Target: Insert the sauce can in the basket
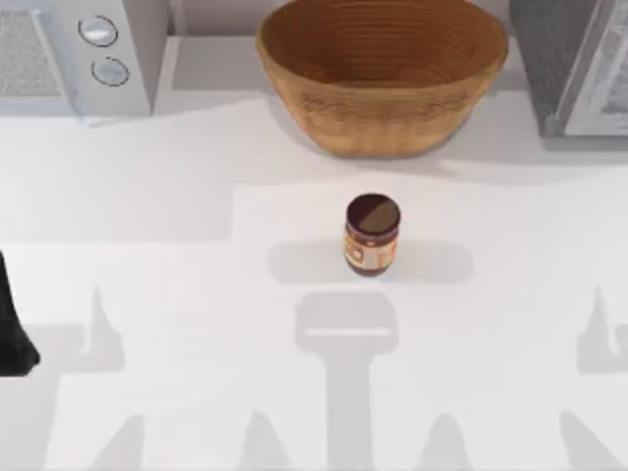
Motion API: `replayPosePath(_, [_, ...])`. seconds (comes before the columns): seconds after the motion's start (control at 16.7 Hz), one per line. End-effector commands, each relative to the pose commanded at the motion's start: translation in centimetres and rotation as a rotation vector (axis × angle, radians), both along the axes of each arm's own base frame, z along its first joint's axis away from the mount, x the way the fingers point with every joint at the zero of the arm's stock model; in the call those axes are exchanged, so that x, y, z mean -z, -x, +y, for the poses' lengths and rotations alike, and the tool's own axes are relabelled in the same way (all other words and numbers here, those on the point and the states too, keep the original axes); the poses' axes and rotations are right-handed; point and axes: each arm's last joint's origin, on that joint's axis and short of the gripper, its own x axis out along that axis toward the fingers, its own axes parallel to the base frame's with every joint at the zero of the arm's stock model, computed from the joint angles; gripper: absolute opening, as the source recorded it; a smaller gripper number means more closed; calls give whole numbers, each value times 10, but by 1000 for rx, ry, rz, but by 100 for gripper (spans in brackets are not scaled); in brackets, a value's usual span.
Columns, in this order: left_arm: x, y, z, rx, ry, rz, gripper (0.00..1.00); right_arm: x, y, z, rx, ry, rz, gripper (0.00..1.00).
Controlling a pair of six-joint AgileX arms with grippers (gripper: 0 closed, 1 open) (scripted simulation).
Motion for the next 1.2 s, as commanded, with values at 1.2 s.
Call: replayPosePath(1.2, [-35,-171,-72,899,-156,186,100,0,0,0,0,0,0,100])
